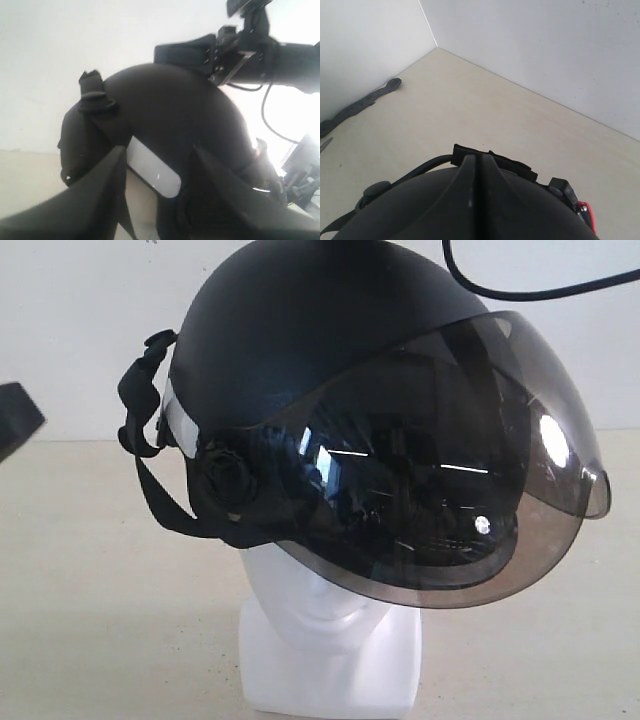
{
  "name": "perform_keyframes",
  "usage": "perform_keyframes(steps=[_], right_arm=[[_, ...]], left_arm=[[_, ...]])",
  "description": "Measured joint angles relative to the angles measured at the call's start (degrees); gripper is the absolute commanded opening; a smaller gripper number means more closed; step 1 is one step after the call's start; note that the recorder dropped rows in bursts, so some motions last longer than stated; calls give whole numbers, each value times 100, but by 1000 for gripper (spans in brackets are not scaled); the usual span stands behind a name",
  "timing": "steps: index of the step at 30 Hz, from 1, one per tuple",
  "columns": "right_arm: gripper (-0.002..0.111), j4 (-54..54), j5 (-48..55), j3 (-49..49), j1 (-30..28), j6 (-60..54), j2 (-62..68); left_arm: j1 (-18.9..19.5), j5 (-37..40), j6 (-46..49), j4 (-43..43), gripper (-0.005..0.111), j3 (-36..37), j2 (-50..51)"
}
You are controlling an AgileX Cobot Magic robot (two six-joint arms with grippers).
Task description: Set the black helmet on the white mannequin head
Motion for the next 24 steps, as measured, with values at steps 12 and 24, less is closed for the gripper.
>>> perform_keyframes(steps=[12,24], right_arm=[[0,-71,0,0,9,13,0],[0,-150,-21,0,26,107,0]], left_arm=[[0,2312,505,11,4,0,-819],[0,3024,1103,68,4,-577,-523]])
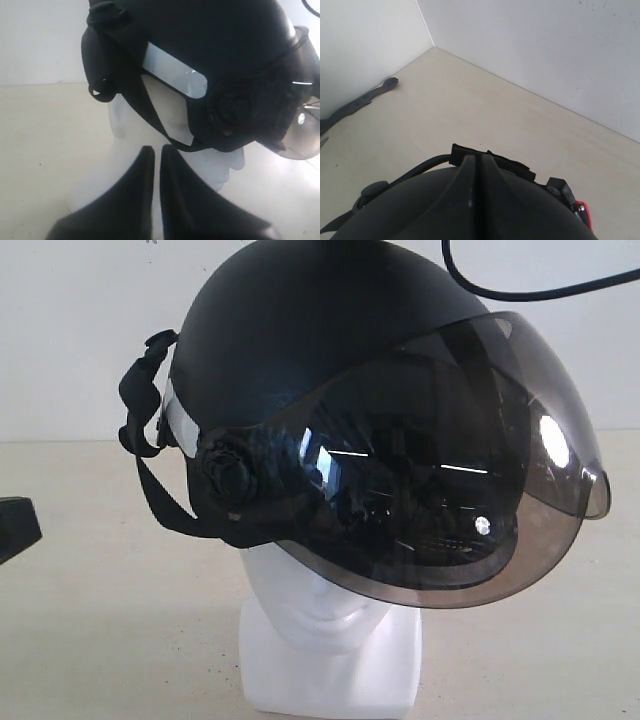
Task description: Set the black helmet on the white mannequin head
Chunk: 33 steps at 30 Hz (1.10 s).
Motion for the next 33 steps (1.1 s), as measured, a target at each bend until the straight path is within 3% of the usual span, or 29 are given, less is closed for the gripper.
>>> perform_keyframes(steps=[9,11,16,19,27,33], right_arm=[[0,-28,-11,0,0,66,0],[0,-28,-11,0,0,66,0],[0,-71,-11,0,9,87,0],[0,-111,-24,0,23,92,0],[0,-157,-38,0,36,125,0],[0,-169,-48,0,36,140,0]], left_arm=[[0,-92,556,11,5,-605,1095],[0,-106,580,11,12,-730,1227],[0,-83,593,-74,44,-953,1403],[0,31,593,-176,50,-1050,1511],[0,159,466,-200,47,-1084,2055],[0,103,450,-200,21,-1084,2310]])
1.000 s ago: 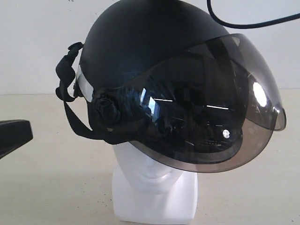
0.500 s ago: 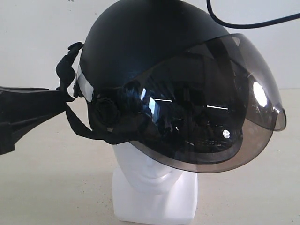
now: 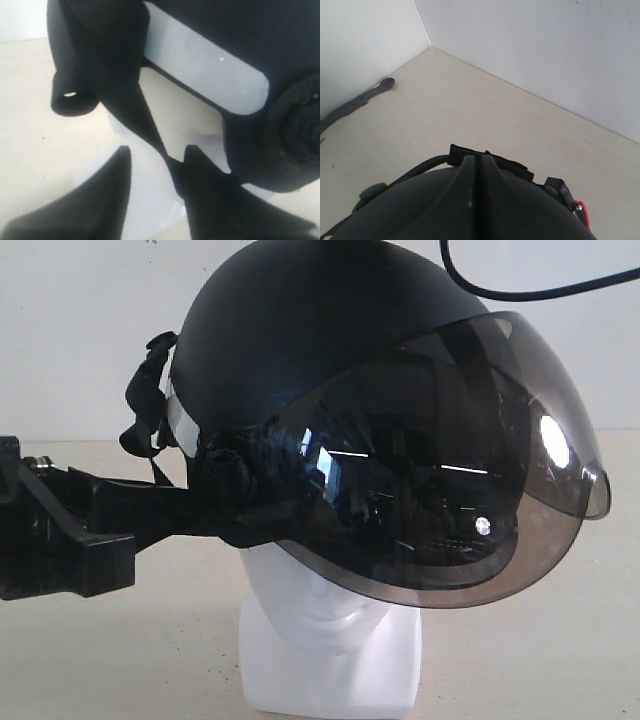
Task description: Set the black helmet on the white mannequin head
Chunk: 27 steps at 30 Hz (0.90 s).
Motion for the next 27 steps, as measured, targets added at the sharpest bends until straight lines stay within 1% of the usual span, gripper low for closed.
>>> perform_keyframes(steps=[4,9,20,27], right_arm=[[0,0,0,0,0,0,0],[0,0,0,0,0,23,0],[0,-11,0,0,0,46,0],[0,-22,0,0,4,55,0]], left_arm=[[0,-280,0,0,4,0,180],[0,-505,0,0,4,0,321],[14,-505,0,0,4,0,331],[415,-535,0,-11,4,-5,331]])
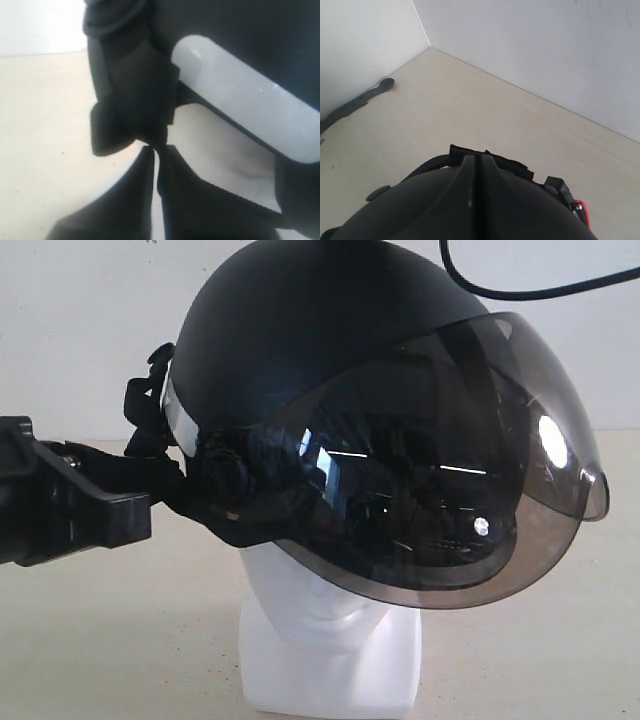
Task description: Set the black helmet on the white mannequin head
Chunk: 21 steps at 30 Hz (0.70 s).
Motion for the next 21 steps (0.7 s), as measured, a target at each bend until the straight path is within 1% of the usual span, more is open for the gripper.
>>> perform_keyframes(steps=[6,19,21], right_arm=[[0,-308,-79,0,119,137,0],[0,-480,-117,0,167,315,-10],[0,-489,-117,0,167,315,-10]], left_arm=[[269,0,0,-11,4,0,0],[309,-107,0,1,4,0,0],[362,-107,0,1,4,0,14]])
